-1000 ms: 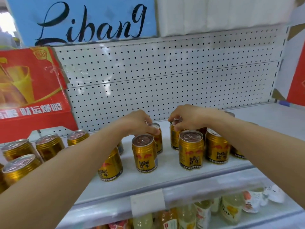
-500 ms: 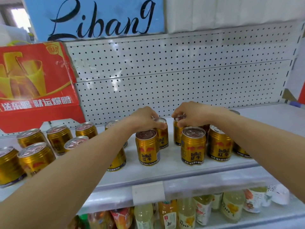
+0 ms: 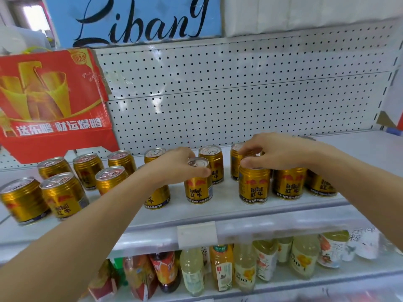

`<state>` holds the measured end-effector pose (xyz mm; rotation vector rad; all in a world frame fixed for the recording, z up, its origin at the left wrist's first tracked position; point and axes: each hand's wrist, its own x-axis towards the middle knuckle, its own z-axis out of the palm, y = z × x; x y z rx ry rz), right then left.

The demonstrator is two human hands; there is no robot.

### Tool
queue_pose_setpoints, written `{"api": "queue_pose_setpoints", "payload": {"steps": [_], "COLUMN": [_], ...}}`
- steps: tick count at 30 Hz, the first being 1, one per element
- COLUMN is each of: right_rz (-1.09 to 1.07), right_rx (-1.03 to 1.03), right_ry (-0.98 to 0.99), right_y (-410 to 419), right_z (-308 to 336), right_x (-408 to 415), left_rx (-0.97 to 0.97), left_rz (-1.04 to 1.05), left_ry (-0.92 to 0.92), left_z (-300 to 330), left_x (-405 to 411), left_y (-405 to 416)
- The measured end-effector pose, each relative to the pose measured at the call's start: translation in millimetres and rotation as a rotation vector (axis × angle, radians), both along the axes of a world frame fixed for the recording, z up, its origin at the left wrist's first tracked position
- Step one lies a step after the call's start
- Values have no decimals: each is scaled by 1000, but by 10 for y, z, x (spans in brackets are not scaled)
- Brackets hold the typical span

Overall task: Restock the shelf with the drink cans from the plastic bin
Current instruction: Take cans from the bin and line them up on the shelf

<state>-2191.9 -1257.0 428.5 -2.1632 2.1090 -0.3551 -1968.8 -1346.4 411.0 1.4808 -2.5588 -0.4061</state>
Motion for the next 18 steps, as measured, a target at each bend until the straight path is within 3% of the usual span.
{"api": "queue_pose_setpoints", "payload": {"steps": [18], "right_rz": [47], "right_rx": [-68], "right_ry": [-3], "right_y": [118], "right_z": [-171], "right_x": [24], "left_rx": [-63], "left_rz": [-33], "left_ry": [163], "left_z": [-60], "left_x": [-251], "left_y": [395]}}
